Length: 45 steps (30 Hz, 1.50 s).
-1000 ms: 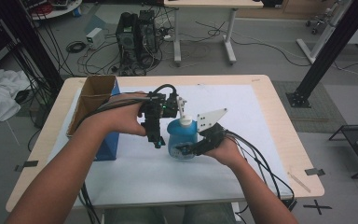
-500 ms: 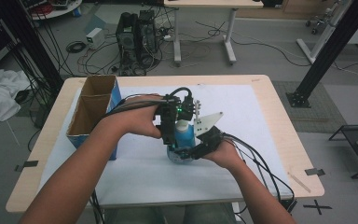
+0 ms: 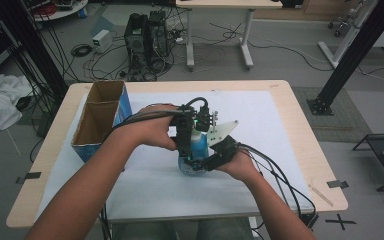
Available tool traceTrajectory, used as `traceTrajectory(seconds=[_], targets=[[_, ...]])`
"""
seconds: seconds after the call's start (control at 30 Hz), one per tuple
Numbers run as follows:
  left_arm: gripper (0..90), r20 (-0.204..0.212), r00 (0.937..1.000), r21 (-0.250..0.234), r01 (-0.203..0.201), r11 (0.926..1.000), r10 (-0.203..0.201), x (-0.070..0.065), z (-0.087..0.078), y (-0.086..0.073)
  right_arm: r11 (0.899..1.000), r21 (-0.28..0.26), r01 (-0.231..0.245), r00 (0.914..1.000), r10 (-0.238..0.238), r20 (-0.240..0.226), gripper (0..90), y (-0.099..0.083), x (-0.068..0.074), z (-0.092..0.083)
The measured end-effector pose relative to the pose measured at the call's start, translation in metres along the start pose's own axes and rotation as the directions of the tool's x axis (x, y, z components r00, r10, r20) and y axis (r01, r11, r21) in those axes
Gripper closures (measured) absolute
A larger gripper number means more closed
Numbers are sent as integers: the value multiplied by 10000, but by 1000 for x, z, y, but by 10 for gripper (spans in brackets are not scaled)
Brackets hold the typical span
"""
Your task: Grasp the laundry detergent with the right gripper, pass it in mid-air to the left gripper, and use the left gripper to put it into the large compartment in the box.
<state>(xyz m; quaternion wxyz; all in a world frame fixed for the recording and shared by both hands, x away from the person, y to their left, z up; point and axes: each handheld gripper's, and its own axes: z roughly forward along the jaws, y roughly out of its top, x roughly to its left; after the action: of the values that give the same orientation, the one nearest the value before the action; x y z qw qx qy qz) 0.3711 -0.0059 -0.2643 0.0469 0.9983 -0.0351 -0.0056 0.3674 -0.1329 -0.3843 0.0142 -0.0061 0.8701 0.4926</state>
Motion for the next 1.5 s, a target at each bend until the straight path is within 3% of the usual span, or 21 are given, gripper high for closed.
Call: traceTrajectory(seconds=[0.07, 0.17, 0.23, 0.27, 0.3, 0.33, 0.37, 0.53, 0.6, 0.63, 0.73, 0.77, 0.83, 0.93, 0.97, 1.0, 1.07, 1.13, 1.17, 1.4, 1.5], targets=[[49, 138, 9997, -66, 203, 9998, -202, -1, 3, 0, 10000, 31, -8, 10000, 8, 0, 452, 0, -1, 0], [86, 220, 9998, 47, -2, 10000, 1, 1, 6, 1, 10000, 19, 26, 10000, -26, 74, 451, 0, -1, 1], [92, -41, 9998, 361, -186, 9992, 187, 2, 5, 1, 10000, 47, 83, 9999, -83, 86, 451, -1, -2, 1], [101, 137, 9993, 132, 349, 9993, -351, -2, 8, 0, 9980, -286, 566, 9979, -556, 342, 451, -1, -6, 3], [105, -53, 9999, 113, 106, 9999, -106, 0, 8, 1, 9986, -259, 471, 9984, -462, 341, 452, -1, -5, 3], [106, 138, 9993, 153, 347, 9993, -349, -2, 8, 0, 9989, -245, 395, 9988, -388, 295, 452, -1, -5, 3], [109, 75, 9998, 136, 161, 9998, -162, 0, 8, 1, 9989, -246, 406, 9987, -399, 302, 452, -1, -5, 3], [168, -48, 9999, 27, 111, 9999, -111, 0, 7, 1, 9969, -357, 696, 9965, -678, 481, 452, -1, -7, 4], [176, 27, 9994, 29, 357, 9994, -357, -2, 8, 1, 9978, -366, 549, 9981, -538, 314, 452, -1, -6, 4], [195, 194, 9994, 112, 271, 9996, -273, -1, 8, 1, 9980, -380, 505, 9984, -494, 292, 452, -1, -6, 4], [223, -109, 9999, 117, -29, 9999, 31, -1, 7, 2, 9994, 94, -335, 9994, 335, -81, 452, -1, 0, 2], [231, -191, 9998, 98, 42, 9999, -40, -1, 8, 3, 10000, -37, -35, 10000, 35, 79, 452, -1, -2, 2], [234, -89, 9996, 78, 272, 9996, -271, -3, 8, 2, 9999, -78, 92, 9999, -91, 128, 452, -1, -4, 2], [274, -233, 9997, 62, 32, 10000, -31, 0, 9, 4, 9999, -49, 103, 9999, -102, 139, 453, -1, -4, 2], [274, -147, 9995, 57, 265, 9996, -264, -2, 9, 3, 9999, -87, 99, 9999, -98, 141, 452, -1, -4, 2], [276, -234, 9997, 106, 25, 9999, -22, 0, 9, 4, 10000, -12, 93, 9999, -93, 76, 453, -1, -4, 1], [289, -197, 9997, 135, 164, 9998, -162, -1, 9, 5, 10000, -20, 4, 10000, -4, 41, 453, -1, -3, 2], [289, -248, 9997, 133, -17, 9999, 20, 0, 8, 6, 9998, 30, -177, 9997, 178, -148, 453, -1, -2, 0], [306, -174, 9998, 170, 11, 9999, -8, -1, 8, 7, 9994, 23, -343, 9994, 342, 54, 453, -1, -1, 1], [342, -295, 9995, 270, -77, 9996, 85, -1, 6, 9, 9996, -71, -283, 9995, 284, 103, 453, -1, 0, 2], [359, -222, 9997, 242, 69, 9997, -63, -3, 6, 9, 9993, -22, -364, 9993, 364, 35, 453, -1, 0, 2]])
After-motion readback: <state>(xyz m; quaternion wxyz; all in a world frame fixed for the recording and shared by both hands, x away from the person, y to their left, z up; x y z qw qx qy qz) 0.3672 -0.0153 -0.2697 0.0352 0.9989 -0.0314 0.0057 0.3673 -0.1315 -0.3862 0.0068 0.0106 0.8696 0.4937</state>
